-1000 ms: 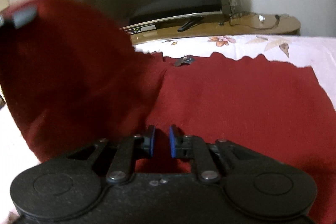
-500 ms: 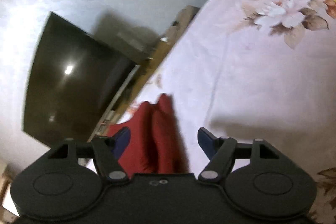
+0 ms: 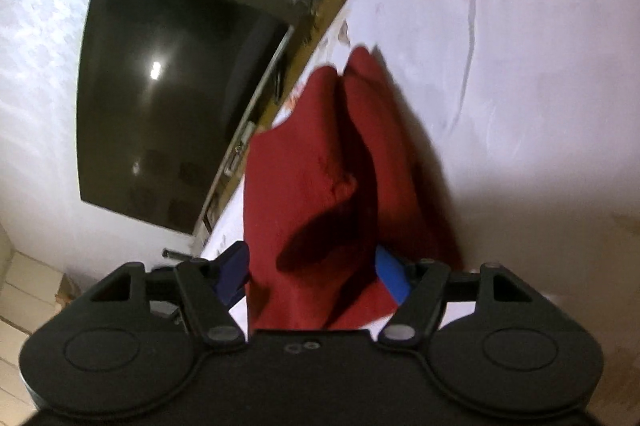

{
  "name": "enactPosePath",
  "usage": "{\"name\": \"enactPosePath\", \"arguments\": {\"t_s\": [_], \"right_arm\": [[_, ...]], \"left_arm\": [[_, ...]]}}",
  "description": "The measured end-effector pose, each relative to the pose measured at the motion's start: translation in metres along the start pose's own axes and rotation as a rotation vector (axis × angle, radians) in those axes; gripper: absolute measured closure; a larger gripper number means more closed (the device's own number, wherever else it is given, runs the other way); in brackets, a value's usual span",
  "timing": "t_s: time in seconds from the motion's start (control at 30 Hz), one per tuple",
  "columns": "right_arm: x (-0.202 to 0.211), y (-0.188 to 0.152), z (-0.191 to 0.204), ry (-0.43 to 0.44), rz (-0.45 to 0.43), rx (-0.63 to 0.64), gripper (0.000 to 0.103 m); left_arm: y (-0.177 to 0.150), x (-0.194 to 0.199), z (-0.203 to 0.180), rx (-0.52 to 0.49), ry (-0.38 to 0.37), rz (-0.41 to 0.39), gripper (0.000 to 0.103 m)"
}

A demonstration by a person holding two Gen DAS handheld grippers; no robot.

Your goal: Fold small clothes

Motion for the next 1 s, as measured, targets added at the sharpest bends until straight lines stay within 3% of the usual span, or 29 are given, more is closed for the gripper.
{"name": "enactPosePath", "arguments": {"t_s": [0.07,0.13,0.17,0.27,0.37,0.43,0.47,0.5,0.53,0.77,0.9,1.0], "right_arm": [[-0.007,-0.004,0.005,-0.050,0.030,0.034,0.037],[-0.014,-0.007,0.010,-0.122,0.013,0.107,0.092],[-0.013,-0.008,0.014,-0.153,-0.015,0.154,0.091],[0.011,-0.012,0.021,-0.120,-0.109,0.256,0.092],[0.001,-0.013,-0.006,-0.207,-0.048,0.239,0.091],[0.007,-0.009,-0.007,-0.138,-0.055,0.218,0.073],[0.018,-0.003,-0.002,-0.108,-0.114,0.213,0.064],[0.026,0.004,0.002,-0.079,-0.170,0.209,0.047],[0.031,0.013,0.005,-0.060,-0.210,0.209,0.046],[-0.019,0.057,0.027,-0.078,-0.157,0.264,0.057],[-0.049,0.054,0.024,-0.131,-0.094,0.309,0.059],[-0.050,0.045,0.042,-0.126,-0.111,0.403,0.055]], "left_arm": [[-0.003,-0.005,0.001,0.013,0.003,0.003,0.035],[-0.002,-0.012,0.005,0.021,-0.002,-0.007,0.035],[0.000,-0.008,0.003,0.007,-0.006,-0.027,0.035],[0.011,-0.018,-0.002,-0.025,0.024,-0.036,0.035],[0.014,-0.030,0.008,-0.001,0.028,0.029,0.035],[0.019,-0.024,0.009,-0.014,0.032,0.006,0.035],[0.023,-0.021,0.009,-0.025,0.030,-0.013,0.035],[0.026,-0.022,0.011,-0.020,0.028,-0.022,0.035],[0.029,-0.023,0.013,-0.007,0.024,-0.021,0.035],[0.039,-0.042,0.025,0.050,0.007,-0.013,0.035],[0.036,-0.051,0.029,0.052,0.007,0.011,0.035],[0.034,-0.054,0.031,0.052,0.007,0.008,0.033]]}}
Point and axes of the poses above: each gripper's, at about its wrist camera, not at the fingertips, and x roughly against the way its jaws point, z to its left, y to its top, the point moved 4 cm from there along -x, roughly the way its jaws point, and after that the axes turned 15 degrees about -y, right-handed, at the moved point
